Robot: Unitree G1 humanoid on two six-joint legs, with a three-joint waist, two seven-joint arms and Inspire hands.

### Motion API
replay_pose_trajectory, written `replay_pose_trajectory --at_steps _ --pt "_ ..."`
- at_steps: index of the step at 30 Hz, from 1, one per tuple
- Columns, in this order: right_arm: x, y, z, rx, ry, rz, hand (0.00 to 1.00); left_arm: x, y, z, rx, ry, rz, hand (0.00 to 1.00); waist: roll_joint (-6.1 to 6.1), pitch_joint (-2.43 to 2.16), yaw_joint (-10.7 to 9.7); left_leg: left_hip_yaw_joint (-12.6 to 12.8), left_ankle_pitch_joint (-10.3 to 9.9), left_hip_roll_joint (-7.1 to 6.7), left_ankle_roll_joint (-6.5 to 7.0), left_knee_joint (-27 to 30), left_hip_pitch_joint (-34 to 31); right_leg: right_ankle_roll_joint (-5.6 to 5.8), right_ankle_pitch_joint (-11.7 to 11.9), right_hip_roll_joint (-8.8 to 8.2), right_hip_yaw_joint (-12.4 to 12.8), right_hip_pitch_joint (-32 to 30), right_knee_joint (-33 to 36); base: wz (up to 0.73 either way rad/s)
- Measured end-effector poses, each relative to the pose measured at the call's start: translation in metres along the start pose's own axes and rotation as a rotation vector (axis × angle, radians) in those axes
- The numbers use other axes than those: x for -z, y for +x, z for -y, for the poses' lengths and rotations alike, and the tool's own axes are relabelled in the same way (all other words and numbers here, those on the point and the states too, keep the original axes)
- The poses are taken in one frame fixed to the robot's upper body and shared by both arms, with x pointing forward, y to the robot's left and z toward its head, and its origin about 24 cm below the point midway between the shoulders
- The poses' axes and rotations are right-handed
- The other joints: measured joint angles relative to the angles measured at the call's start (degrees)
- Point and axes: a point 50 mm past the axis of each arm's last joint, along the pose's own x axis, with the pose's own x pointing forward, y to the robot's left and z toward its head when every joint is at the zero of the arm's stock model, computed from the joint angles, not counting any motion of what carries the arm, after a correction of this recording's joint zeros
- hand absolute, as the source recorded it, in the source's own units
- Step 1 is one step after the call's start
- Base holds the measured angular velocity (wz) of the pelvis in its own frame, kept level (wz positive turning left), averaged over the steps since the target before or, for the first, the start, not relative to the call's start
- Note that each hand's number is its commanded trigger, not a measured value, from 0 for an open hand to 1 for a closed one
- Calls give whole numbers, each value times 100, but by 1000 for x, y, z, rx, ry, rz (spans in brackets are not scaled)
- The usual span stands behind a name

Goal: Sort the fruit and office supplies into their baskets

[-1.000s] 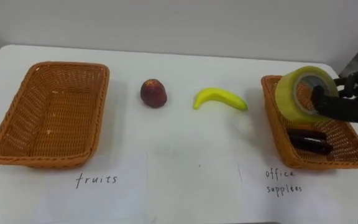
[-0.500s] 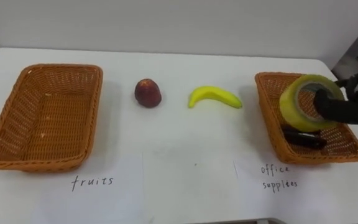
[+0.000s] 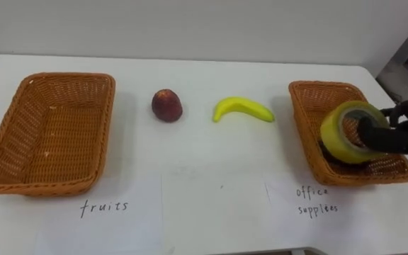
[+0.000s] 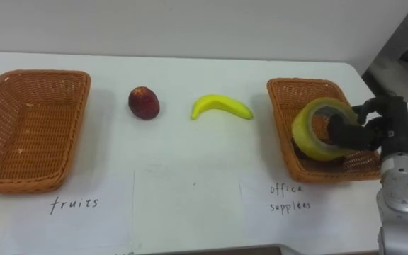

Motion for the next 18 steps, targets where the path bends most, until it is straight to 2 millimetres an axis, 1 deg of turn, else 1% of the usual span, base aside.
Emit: replay_pose_trajectory --at_steps 1,7,18 --pt "0 0 0 0 0 0 0 0 0 -1 -2 -4 -2 0 -5 5 4 -4 0 1 0 -1 -12 0 0 2 -2 -4 -1 0" --pt "0 0 1 10 0 0 0 0 0 -5 -13 -19 -2 0 -17 0 10 -10 -1 3 -1 -11 -13 0 0 4 -6 -8 -6 0" --pt "0 0 -1 7 -8 2 0 0 0 -5 -30 -23 -4 0 -20 -17 119 -11 -1 3 -1 -7 -11 0 0 6 -7 -1 -6 0"
